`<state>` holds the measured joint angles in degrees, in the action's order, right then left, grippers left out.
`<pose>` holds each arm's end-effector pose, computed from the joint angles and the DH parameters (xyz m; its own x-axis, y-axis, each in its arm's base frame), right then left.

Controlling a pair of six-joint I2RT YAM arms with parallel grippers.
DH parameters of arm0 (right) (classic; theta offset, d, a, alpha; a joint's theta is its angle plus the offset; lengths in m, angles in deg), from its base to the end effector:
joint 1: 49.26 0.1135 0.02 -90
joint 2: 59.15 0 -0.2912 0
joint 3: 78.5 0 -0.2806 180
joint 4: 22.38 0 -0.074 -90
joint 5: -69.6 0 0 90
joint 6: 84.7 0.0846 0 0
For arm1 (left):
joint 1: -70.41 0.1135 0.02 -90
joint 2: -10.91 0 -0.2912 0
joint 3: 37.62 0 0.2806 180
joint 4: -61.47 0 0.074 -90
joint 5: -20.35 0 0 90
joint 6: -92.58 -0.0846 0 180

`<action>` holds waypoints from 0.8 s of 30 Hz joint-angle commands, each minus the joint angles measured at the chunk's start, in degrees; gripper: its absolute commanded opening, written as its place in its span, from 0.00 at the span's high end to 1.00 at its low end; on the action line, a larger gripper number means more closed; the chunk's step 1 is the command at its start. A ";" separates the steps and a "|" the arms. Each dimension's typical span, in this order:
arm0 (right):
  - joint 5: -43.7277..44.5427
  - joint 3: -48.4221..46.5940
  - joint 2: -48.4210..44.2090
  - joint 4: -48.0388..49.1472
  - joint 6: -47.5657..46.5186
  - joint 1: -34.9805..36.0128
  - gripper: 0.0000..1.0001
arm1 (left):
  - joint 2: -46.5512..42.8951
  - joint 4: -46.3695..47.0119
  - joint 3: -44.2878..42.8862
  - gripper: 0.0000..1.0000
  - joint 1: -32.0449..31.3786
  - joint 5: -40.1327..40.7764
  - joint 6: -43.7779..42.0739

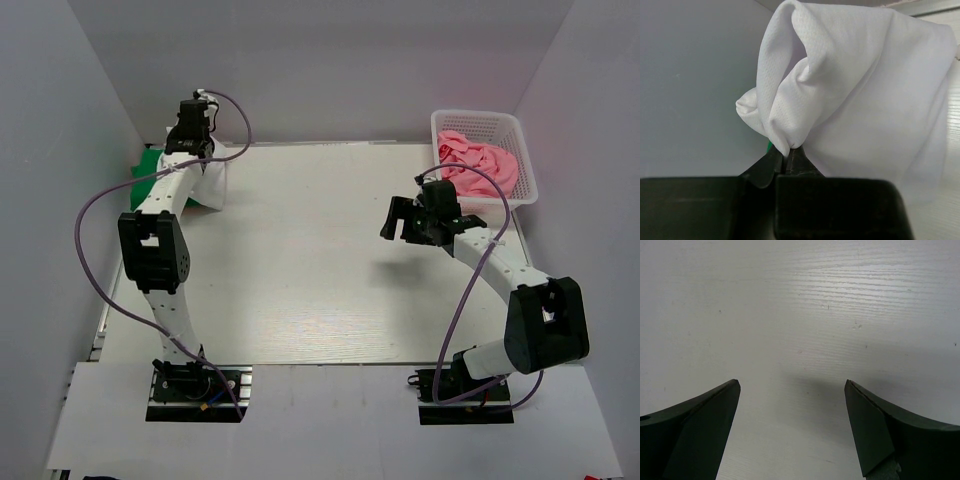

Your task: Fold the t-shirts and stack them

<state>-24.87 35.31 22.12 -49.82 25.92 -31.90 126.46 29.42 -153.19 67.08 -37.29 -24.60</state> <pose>0.3449 0.1147 0.2213 -0.7278 0.1403 -0.6713 -0.1026 0.9456 0.3089 0.5512 0.0133 0.2992 -0.6555 0.4246 -0.6245 -0.1175 0.7595 0.6398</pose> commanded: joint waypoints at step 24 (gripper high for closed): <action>-0.63 -1.79 0.28 0.77 -1.02 0.12 0.09 | -1.47 5.11 -4.18 1.00 3.16 4.29 -0.68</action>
<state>-25.11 35.66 21.36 -49.79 25.63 -31.90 124.01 30.36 -157.23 69.39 -36.44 -25.04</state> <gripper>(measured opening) 0.907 0.059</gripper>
